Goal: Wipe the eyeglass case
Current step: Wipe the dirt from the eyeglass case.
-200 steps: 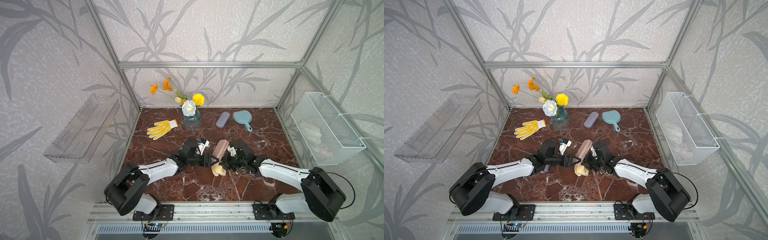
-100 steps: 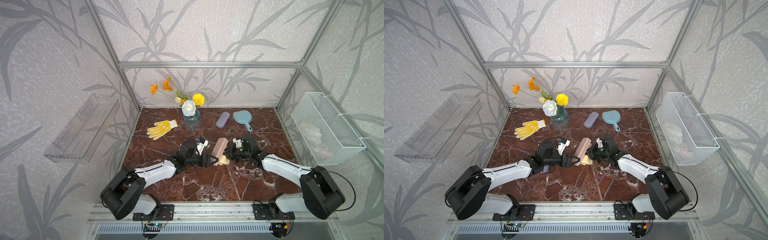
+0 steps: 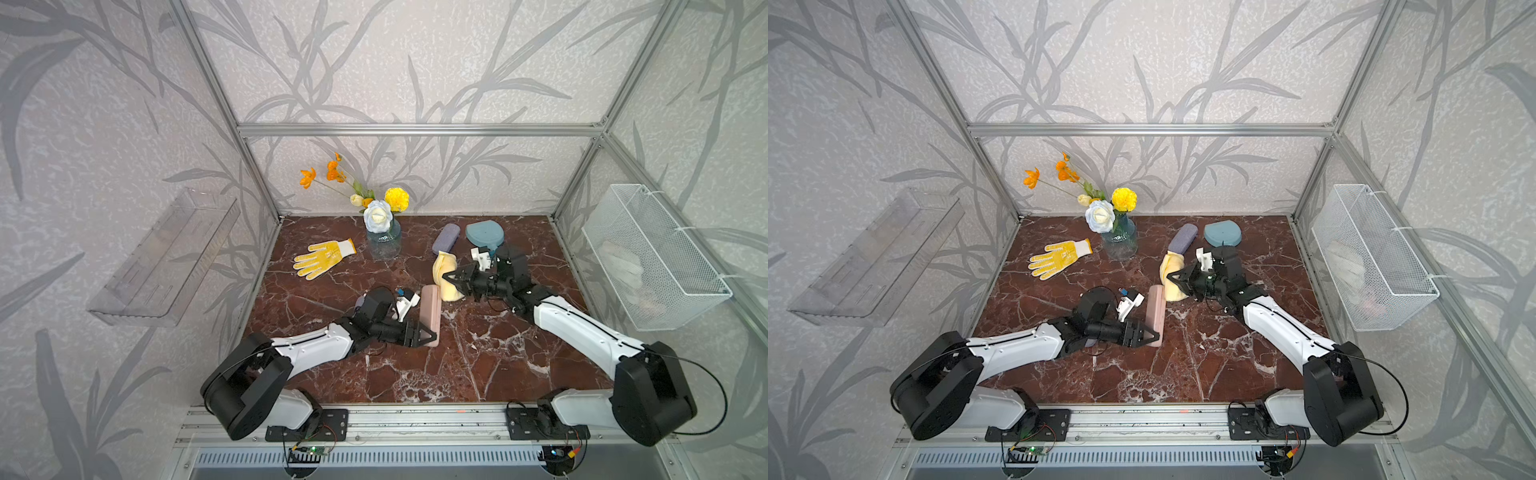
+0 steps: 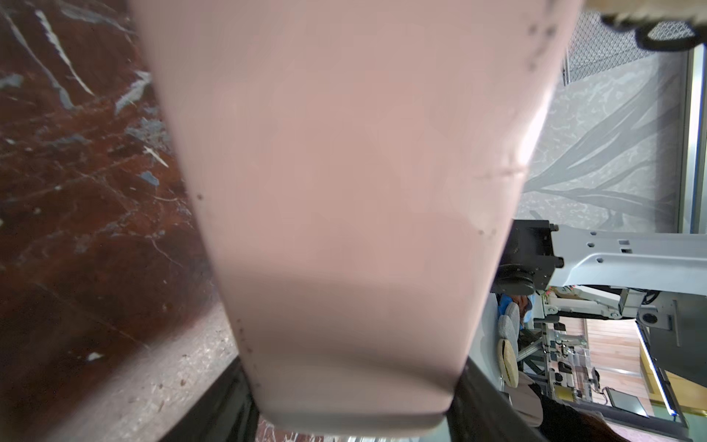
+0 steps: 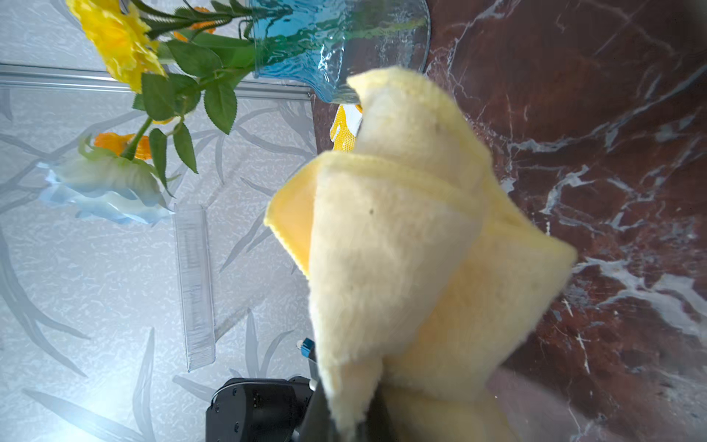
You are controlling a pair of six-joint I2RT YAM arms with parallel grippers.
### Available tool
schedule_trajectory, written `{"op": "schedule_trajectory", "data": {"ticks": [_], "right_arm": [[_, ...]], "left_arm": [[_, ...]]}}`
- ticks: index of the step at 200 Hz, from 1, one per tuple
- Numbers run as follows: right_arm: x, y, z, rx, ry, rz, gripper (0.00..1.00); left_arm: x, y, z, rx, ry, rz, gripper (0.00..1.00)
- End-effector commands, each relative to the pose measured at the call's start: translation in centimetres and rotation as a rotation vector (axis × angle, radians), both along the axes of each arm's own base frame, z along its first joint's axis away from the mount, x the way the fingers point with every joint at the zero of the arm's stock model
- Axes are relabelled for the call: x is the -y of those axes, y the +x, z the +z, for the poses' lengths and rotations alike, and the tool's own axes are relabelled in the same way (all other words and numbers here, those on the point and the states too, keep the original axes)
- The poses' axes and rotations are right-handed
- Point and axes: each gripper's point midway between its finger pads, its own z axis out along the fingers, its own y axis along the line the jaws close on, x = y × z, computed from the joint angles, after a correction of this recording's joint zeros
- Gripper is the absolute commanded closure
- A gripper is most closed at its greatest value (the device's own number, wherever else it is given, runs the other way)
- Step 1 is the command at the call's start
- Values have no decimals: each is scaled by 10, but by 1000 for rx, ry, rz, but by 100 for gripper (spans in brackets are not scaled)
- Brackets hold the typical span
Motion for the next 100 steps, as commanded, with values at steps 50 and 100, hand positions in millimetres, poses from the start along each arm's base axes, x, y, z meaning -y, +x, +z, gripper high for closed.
{"op": "schedule_trajectory", "data": {"ticks": [50,100], "right_arm": [[60,-33,-74,-56,-394,55,100],[-3,-45,-97,-29,-286,225,100]], "left_arm": [[8,-4,8,41,-39,-61,100],[22,7,28,68,-90,-78,100]]}}
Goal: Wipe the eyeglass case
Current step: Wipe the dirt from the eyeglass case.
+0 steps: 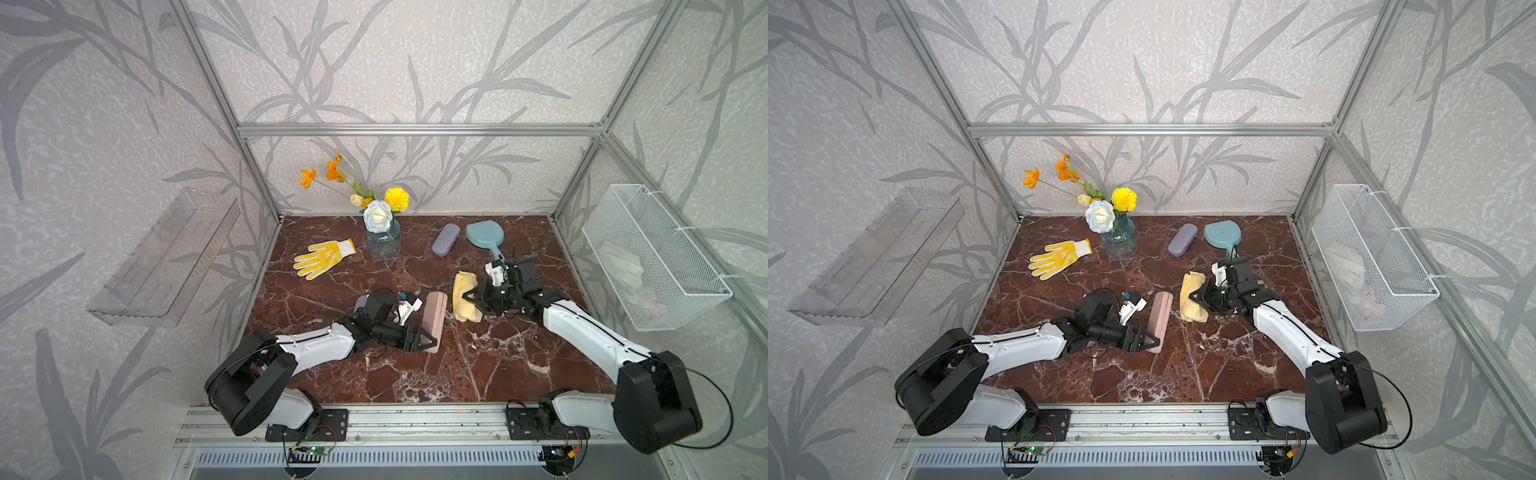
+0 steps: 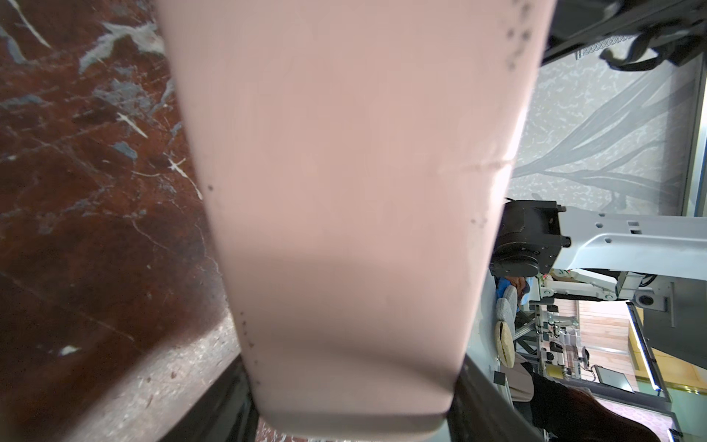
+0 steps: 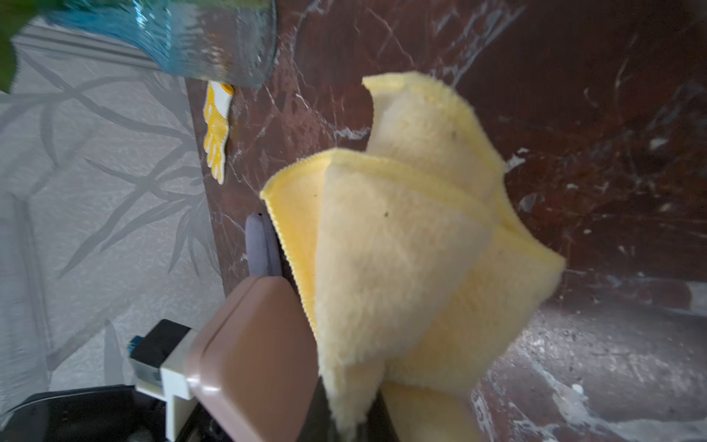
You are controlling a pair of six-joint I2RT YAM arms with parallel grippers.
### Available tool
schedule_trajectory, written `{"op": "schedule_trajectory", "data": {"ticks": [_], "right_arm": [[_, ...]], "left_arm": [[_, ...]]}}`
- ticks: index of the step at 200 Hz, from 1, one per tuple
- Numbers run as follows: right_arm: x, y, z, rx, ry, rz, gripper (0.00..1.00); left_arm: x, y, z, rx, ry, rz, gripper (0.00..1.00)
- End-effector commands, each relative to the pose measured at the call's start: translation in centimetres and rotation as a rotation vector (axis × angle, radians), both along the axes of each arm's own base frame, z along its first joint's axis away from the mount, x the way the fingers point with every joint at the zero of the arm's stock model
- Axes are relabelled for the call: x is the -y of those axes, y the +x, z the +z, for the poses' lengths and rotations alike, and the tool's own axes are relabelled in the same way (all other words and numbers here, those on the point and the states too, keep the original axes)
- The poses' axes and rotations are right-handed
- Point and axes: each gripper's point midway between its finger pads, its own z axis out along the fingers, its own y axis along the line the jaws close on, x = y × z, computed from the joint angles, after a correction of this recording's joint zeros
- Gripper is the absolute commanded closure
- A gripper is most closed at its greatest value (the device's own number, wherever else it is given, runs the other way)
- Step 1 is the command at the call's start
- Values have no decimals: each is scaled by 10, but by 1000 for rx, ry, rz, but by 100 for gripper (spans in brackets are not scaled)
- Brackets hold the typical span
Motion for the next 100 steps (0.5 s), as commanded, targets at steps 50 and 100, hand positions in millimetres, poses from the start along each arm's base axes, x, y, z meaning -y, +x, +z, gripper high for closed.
{"op": "schedule_trajectory", "data": {"ticks": [50,100], "right_arm": [[-96,-23,22,22,353,218,100],[-89,-10,82,125,404,263,100]], "left_arm": [[22,14,37,93,-105,-50,100],[9,-3,15,35,-42,-67,100]]}}
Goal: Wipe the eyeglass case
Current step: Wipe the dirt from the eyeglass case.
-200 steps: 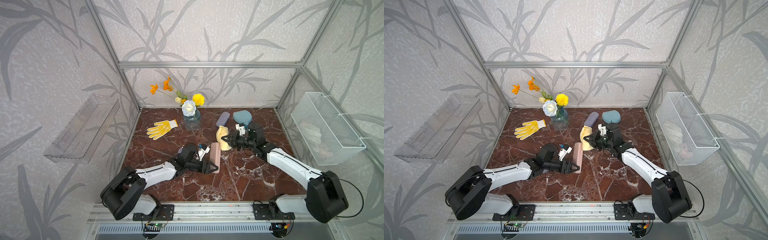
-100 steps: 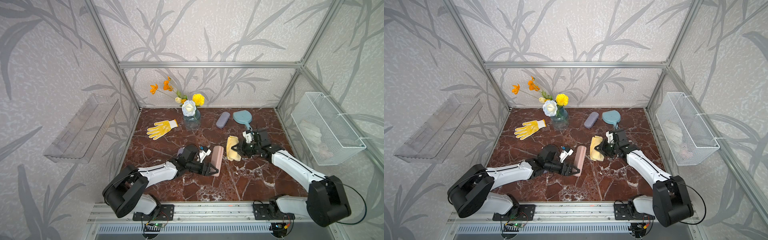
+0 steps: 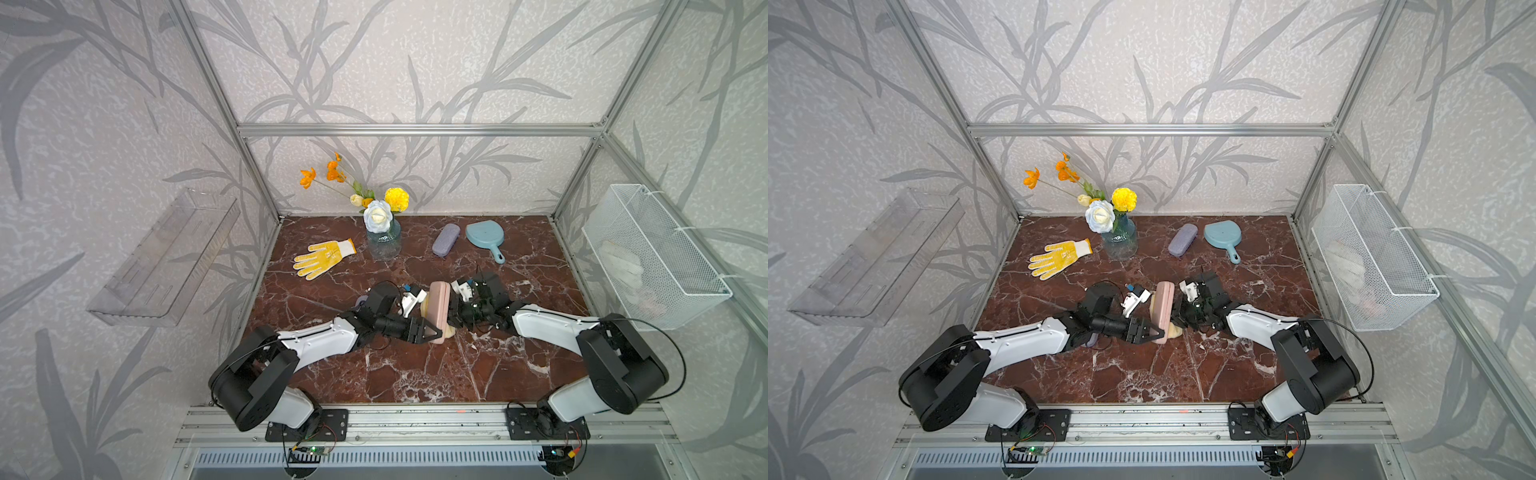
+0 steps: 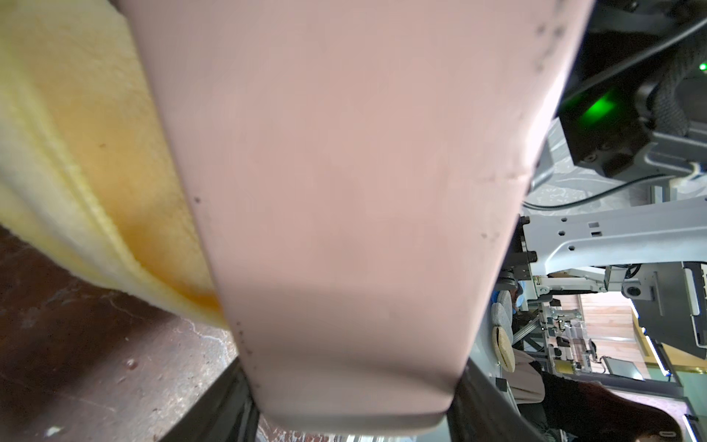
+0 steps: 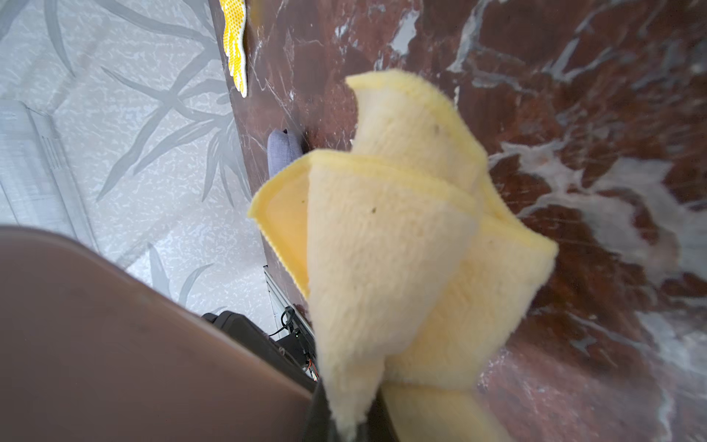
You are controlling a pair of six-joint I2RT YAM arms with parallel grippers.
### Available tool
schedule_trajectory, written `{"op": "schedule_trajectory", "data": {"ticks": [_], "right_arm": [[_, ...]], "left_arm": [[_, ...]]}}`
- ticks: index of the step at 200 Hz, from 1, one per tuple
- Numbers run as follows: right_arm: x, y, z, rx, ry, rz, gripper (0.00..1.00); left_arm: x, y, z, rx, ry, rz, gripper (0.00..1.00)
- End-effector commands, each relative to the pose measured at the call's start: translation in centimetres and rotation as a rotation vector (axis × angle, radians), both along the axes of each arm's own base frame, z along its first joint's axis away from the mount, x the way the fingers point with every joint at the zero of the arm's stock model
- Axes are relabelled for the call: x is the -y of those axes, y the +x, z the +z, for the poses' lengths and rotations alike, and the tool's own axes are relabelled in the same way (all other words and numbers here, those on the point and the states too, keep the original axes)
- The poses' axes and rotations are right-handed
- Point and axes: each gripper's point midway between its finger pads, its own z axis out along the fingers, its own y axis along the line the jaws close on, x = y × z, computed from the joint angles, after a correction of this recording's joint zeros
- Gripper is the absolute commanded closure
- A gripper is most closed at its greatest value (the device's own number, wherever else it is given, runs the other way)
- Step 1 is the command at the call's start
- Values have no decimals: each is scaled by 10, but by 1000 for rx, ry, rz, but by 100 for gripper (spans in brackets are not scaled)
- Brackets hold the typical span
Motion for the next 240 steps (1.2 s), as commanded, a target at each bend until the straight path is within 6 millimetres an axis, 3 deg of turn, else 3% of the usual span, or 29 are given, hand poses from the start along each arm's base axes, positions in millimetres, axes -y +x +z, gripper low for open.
{"op": "schedule_trajectory", "data": {"ticks": [1,46,95,114,134,157,177,190,216,240], "right_arm": [[-17,15,93,208,196,85,100],[-14,23,134,299,225,123,100],[-16,18,170,374,264,187,100],[4,30,148,329,178,109,100],[43,42,91,213,-29,-9,100],[83,36,29,137,-306,-58,100],[81,26,-3,89,-321,-5,100],[65,25,-4,98,-265,27,100],[22,22,33,183,-124,117,100],[3,4,56,226,-40,198,100]], "left_arm": [[-4,-18,-12,-46,29,-48,100],[-7,-25,-28,-113,61,-57,100],[-8,-31,-34,-133,76,-85,100],[-8,-29,-32,-117,79,-86,100],[-6,-28,-33,-112,79,-89,100],[-2,-28,-35,-131,63,-98,100],[4,-29,-33,-138,38,-118,100],[7,-28,-33,-146,36,-126,100],[10,-28,-34,-149,45,-136,100],[11,-26,-38,-151,51,-143,100]]}}
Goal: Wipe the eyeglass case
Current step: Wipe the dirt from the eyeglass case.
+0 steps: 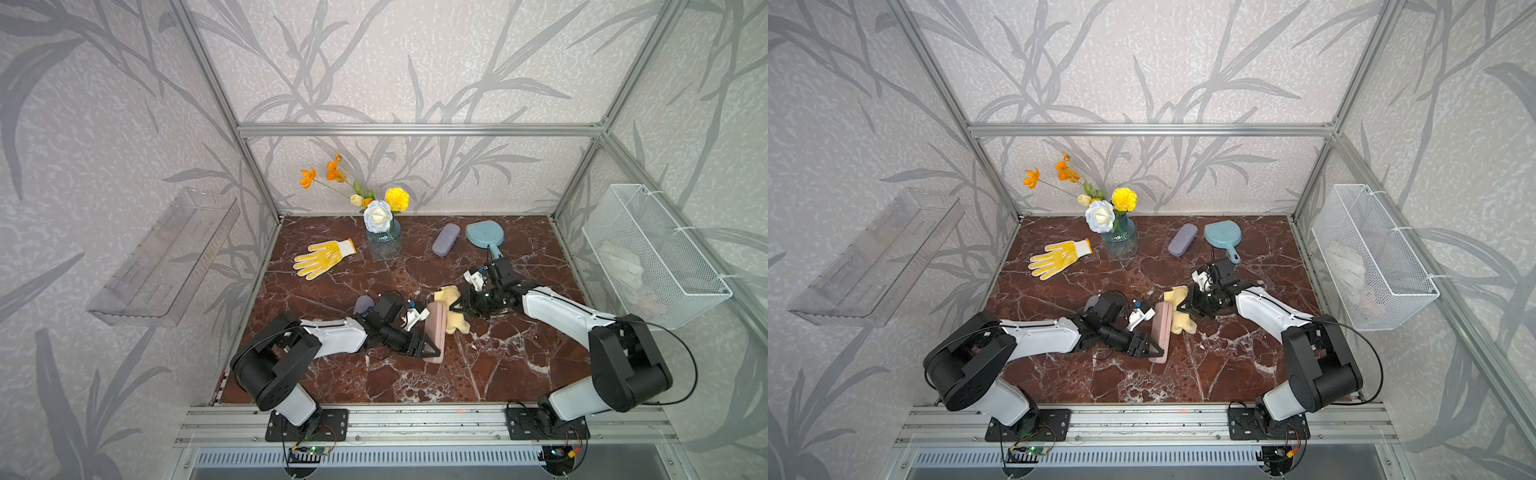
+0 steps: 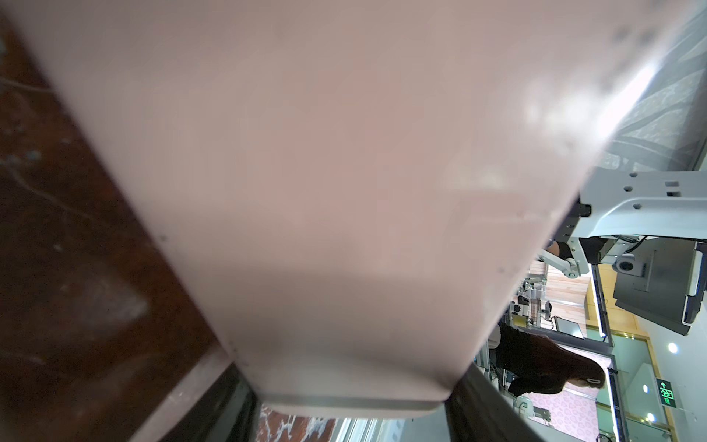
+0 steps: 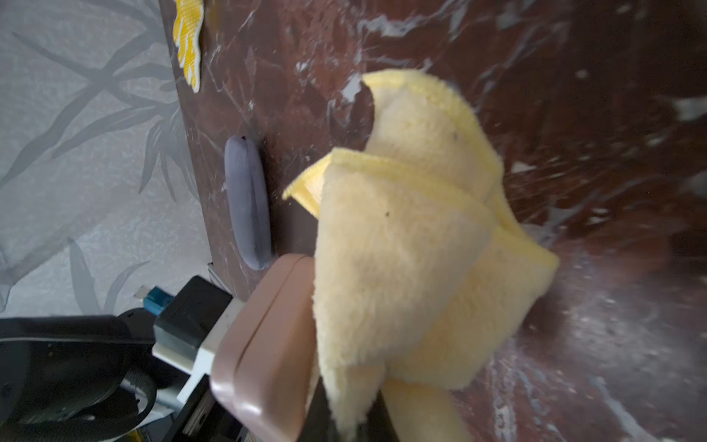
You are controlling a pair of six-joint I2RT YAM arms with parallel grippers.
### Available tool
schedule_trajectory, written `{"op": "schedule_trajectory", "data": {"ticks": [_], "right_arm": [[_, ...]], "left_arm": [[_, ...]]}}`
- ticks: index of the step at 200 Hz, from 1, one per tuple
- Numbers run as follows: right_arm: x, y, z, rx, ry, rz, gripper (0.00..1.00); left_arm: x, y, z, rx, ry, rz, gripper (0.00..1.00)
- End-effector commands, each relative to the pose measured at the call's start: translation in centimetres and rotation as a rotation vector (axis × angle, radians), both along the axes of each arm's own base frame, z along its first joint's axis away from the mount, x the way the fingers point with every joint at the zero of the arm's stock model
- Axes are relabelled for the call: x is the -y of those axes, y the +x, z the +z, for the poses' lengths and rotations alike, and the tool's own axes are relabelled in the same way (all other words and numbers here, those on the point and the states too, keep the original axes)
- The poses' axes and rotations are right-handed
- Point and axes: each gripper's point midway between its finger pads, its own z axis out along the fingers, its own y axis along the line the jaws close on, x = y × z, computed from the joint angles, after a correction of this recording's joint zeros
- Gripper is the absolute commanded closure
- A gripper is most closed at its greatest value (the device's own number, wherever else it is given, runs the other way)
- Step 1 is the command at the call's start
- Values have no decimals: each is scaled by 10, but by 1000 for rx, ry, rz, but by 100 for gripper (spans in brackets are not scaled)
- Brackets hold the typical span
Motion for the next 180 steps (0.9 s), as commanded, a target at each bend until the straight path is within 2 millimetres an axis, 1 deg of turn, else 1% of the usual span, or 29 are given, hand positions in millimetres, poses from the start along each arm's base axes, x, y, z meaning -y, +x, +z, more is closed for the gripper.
{"op": "schedule_trajectory", "data": {"ticks": [1,21,30,45,60,79,92,106,126,131,142,156,168,180], "right_arm": [[-28,-7,49,112,148,112,100],[-39,-38,53,79,186,181,100],[-44,-51,50,62,189,201,100],[-49,-72,38,8,198,213,100],[-53,-84,25,-49,215,198,100],[-54,-93,11,-105,236,165,100],[-53,-94,6,-128,248,136,100],[-54,-91,5,-131,255,125,100],[-60,-80,1,-143,257,99,100],[-62,-76,3,-145,272,92,100],[-68,-65,11,-138,312,80,100],[-72,-50,29,-111,358,58,100],[-70,-37,45,-88,381,42,100],[-64,-25,61,-60,398,22,100]], "left_arm": [[13,6,16,48,-63,-43,100],[13,8,11,47,-51,-45,100],[14,9,11,50,-51,-42,100],[15,13,14,60,-54,-38,100],[16,16,20,76,-62,-31,100],[14,19,23,87,-59,-22,100],[14,21,25,94,-59,-16,100],[14,22,25,93,-62,-13,100],[15,23,24,88,-61,-5,100],[15,23,24,88,-61,-6,100],[15,22,25,86,-61,-6,100],[13,20,24,83,-54,-8,100],[11,16,21,80,-47,-16,100],[9,9,14,66,-23,-29,100]]}}
